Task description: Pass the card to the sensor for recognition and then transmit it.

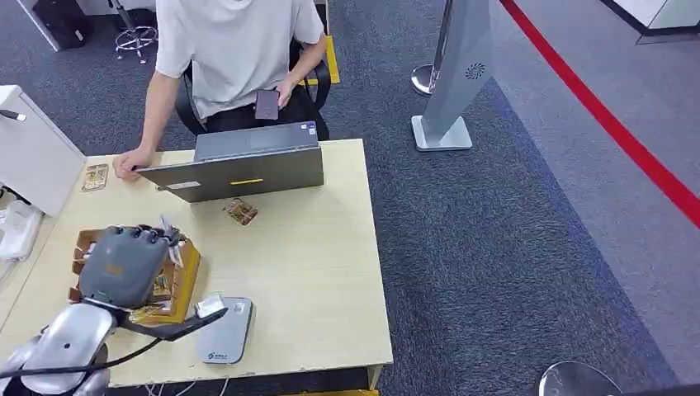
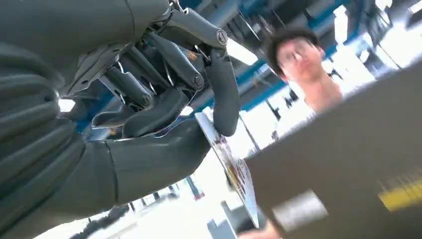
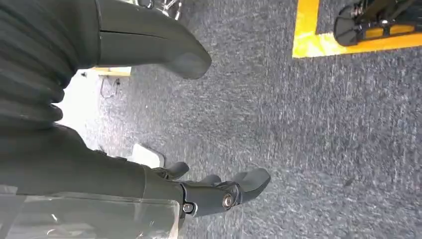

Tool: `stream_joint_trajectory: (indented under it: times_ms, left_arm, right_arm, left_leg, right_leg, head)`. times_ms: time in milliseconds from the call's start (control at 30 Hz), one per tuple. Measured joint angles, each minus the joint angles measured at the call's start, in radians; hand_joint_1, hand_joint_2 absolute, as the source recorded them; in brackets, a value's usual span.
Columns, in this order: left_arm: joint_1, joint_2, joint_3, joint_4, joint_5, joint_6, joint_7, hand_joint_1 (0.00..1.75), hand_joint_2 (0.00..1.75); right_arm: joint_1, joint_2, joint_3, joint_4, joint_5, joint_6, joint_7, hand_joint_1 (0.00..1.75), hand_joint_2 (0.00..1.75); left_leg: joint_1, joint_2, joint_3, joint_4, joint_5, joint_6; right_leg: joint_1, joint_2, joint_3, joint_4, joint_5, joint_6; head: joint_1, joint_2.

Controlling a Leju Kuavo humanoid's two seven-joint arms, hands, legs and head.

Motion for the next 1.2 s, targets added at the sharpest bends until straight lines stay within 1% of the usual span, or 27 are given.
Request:
stream_joint_trajectory:
  times_ms: [267, 367, 433, 533, 600, 700, 733, 800, 867, 1000, 1200]
  left_arm:
    - [-0.113, -0.010, 0.003, -0.029, -0.046, 0.015, -0.011, 1.75, 1.75]
    - [-0.134, -0.016, 0.007, -0.034, -0.063, 0.026, -0.012, 1.75, 1.75]
    - [-0.148, -0.018, 0.014, -0.034, -0.081, 0.024, 0.000, 1.75, 1.75]
    - [-0.182, -0.016, 0.044, -0.009, -0.089, 0.018, 0.042, 1.75, 1.75]
    - [-0.211, 0.011, 0.084, 0.043, -0.092, 0.041, 0.088, 1.75, 1.75]
    - [-0.248, 0.066, 0.129, 0.133, -0.092, 0.120, 0.136, 1.75, 1.75]
    - [-0.256, 0.083, 0.138, 0.161, -0.092, 0.135, 0.150, 1.75, 1.75]
    - [-0.268, 0.114, 0.160, 0.216, -0.092, 0.157, 0.164, 1.75, 1.75]
    - [-0.270, 0.133, 0.178, 0.257, -0.092, 0.163, 0.166, 1.75, 1.75]
    - [-0.271, 0.155, 0.195, 0.304, -0.092, 0.163, 0.168, 1.75, 1.75]
    - [-0.271, 0.165, 0.196, 0.332, -0.092, 0.160, 0.173, 1.75, 1.75]
  right_arm:
    - [-0.003, -0.013, 0.029, 0.054, 0.000, -0.042, -0.006, 0.00, 1.75]
    - [-0.005, -0.019, 0.036, 0.078, 0.000, -0.057, -0.006, 0.00, 1.75]
    - [-0.006, -0.024, 0.040, 0.097, 0.000, -0.068, -0.005, 0.00, 1.75]
    - [-0.009, -0.035, 0.050, 0.126, 0.000, -0.087, -0.002, 0.00, 1.75]
    - [-0.011, -0.048, 0.063, 0.154, 0.000, -0.104, 0.003, 0.00, 1.75]
    - [-0.014, -0.071, 0.079, 0.194, 0.000, -0.124, 0.007, 0.00, 1.75]
    - [-0.016, -0.079, 0.084, 0.205, 0.000, -0.127, 0.010, 0.00, 1.75]
    - [-0.018, -0.090, 0.089, 0.228, 0.000, -0.134, 0.012, 0.00, 1.75]
    - [-0.020, -0.098, 0.095, 0.244, 0.000, -0.134, 0.013, 0.00, 1.75]
    - [-0.024, -0.108, 0.104, 0.264, 0.000, -0.135, 0.013, 0.00, 1.75]
    - [-0.025, -0.114, 0.108, 0.279, 0.000, -0.135, 0.013, 0.00, 1.75]
  left_leg:
    - [0.000, 0.000, 0.000, 0.000, 0.000, 0.000]
    - [0.000, 0.000, 0.000, 0.000, 0.000, 0.000]
    - [0.000, 0.000, 0.000, 0.000, 0.000, 0.000]
    - [0.000, 0.000, -0.001, 0.000, 0.000, 0.000]
    - [0.000, 0.002, 0.000, 0.000, 0.000, -0.001]
    - [0.001, 0.002, 0.000, 0.000, 0.001, -0.002]
    - [0.001, 0.002, 0.000, 0.000, 0.001, -0.002]
    - [0.001, 0.002, 0.000, 0.000, 0.001, -0.002]
    - [0.001, 0.001, 0.000, 0.000, 0.002, -0.002]
    - [0.003, 0.001, 0.000, 0.000, 0.002, -0.002]
    - [0.003, 0.001, -0.001, 0.000, 0.001, -0.002]
  right_leg:
    - [0.000, 0.000, 0.000, 0.000, 0.000, 0.000]
    - [0.000, 0.001, -0.001, 0.000, 0.000, 0.000]
    - [0.000, 0.001, -0.001, 0.000, 0.000, 0.000]
    - [0.000, 0.001, -0.001, 0.000, 0.000, 0.000]
    - [0.000, 0.003, -0.001, 0.001, 0.001, -0.001]
    - [0.001, 0.003, -0.001, 0.001, 0.001, -0.001]
    - [0.001, 0.003, -0.001, 0.001, 0.001, -0.001]
    - [0.001, 0.003, -0.001, 0.001, 0.001, -0.001]
    - [0.001, 0.003, -0.001, 0.001, 0.000, -0.001]
    - [0.001, 0.003, -0.001, 0.001, 0.000, -0.001]
    - [0.001, 0.003, -0.001, 0.001, 0.001, -0.001]
  head:
    - [0.000, 0.000]
    - [0.000, 0.000]
    - [0.000, 0.000]
    - [0.000, 0.000]
    - [0.000, 0.000]
    - [0.001, 0.000]
    - [0.000, 0.000]
    - [0.000, 0.000]
    - [0.000, 0.000]
    - [0.000, 0.000]
    - [0.000, 0.000]
